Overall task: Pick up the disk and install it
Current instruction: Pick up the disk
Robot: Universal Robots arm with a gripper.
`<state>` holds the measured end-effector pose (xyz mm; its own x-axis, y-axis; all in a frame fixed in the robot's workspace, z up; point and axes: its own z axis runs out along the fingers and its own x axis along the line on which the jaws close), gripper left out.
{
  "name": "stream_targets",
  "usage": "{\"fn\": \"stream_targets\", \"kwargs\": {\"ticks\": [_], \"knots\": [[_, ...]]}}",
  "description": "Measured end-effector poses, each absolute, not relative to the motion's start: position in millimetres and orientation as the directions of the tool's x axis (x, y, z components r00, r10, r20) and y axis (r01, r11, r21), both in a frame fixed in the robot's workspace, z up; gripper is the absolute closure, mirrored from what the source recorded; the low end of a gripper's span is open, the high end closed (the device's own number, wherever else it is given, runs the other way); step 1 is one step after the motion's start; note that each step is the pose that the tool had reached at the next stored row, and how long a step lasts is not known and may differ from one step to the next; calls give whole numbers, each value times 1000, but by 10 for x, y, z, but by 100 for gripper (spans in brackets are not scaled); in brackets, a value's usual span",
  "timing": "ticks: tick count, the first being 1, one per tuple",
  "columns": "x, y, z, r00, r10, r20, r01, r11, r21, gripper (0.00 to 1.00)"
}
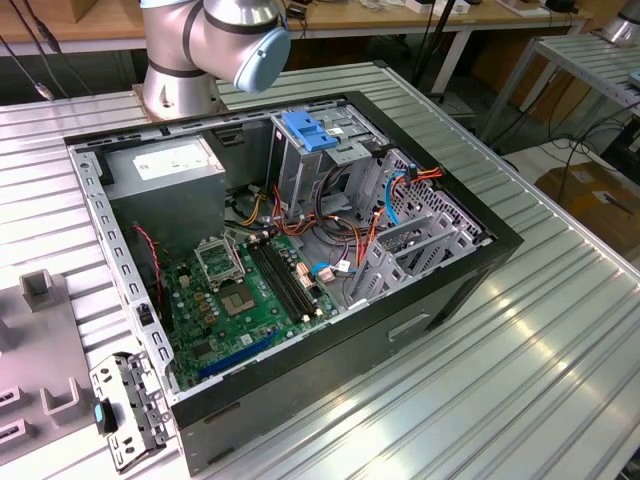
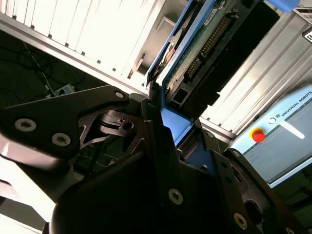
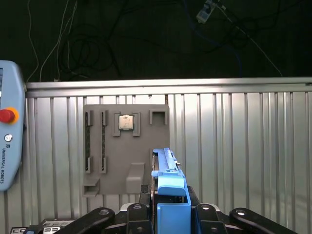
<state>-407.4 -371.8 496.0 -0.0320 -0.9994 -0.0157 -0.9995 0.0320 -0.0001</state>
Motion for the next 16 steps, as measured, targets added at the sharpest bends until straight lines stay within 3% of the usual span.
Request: {"fn": "stream_targets", "kwargs": {"ticks": [16], "knots": [[-3990, -3718, 4996, -32, -999, -15, -999, 32, 0, 63]]}}
